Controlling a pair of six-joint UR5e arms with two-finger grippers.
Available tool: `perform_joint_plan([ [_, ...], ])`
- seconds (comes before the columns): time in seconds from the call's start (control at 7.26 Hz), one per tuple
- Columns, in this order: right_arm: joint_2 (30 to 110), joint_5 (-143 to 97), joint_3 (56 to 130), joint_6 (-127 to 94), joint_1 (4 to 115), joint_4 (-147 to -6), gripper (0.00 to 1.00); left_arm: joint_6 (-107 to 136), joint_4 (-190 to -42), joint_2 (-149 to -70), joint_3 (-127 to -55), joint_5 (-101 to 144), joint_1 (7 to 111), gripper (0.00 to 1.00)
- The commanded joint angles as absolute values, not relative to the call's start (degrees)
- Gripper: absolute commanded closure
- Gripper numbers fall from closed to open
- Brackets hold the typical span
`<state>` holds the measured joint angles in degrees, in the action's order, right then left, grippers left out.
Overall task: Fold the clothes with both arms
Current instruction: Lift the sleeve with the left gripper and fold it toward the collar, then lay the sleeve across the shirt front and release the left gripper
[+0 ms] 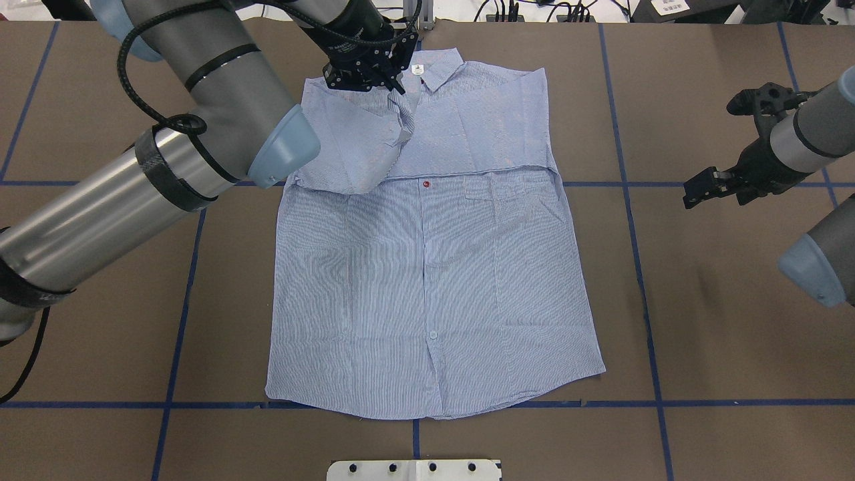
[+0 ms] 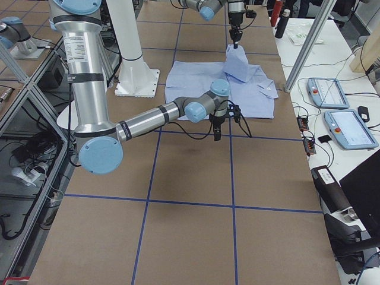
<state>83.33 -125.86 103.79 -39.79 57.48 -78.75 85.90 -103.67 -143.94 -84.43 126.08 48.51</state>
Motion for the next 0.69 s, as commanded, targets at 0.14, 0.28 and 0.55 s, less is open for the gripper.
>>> perform_joint_plan([
  [0.14,83.23,-125.86,103.89,-39.81,57.30,-78.75,0.00,88.94,-112.06,-144.14,-79.90,120.35,41.25,1.00],
  [0.28,83.15,-125.86,103.89,-39.81,57.30,-78.75,0.00,92.08,-112.93,-144.75,-78.41,117.63,38.35,1.00],
  [0.55,83.14,-125.95,103.97,-39.81,57.22,-78.75,0.00,92.90,-116.78,-145.28,-75.25,115.50,36.31,1.00],
])
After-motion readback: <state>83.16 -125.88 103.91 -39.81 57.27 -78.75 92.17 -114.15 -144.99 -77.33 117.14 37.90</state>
